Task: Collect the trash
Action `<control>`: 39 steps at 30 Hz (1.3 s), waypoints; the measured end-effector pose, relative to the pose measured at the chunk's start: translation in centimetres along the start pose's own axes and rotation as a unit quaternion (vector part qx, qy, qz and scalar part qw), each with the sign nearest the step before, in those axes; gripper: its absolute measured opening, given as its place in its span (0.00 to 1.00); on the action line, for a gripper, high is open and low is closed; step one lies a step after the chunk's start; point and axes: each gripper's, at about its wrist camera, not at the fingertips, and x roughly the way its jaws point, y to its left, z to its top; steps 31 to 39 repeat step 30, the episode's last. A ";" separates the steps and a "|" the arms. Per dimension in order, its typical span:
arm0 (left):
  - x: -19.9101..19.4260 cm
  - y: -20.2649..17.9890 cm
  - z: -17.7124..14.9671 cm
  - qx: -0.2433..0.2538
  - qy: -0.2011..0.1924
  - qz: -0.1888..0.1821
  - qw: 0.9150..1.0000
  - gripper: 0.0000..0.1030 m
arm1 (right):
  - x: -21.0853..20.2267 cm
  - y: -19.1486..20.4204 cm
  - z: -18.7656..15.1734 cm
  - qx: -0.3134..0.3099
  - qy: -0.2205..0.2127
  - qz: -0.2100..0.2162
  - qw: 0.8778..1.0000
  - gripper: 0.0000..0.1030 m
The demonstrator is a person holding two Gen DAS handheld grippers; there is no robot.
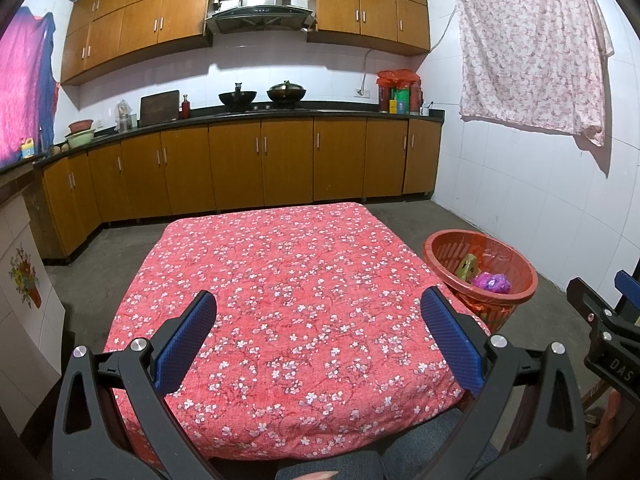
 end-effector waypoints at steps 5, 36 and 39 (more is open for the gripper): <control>-0.1 -0.1 0.0 0.000 0.000 0.000 1.000 0.98 | 0.0 0.0 0.0 0.000 0.000 0.000 1.000 0.96; 0.2 0.3 -0.2 -0.007 0.007 0.003 1.000 0.98 | -0.1 0.1 0.0 0.001 0.000 0.000 1.000 0.96; 0.2 0.3 -0.2 -0.007 0.007 0.003 1.000 0.98 | -0.1 0.1 0.0 0.001 0.000 0.000 1.000 0.96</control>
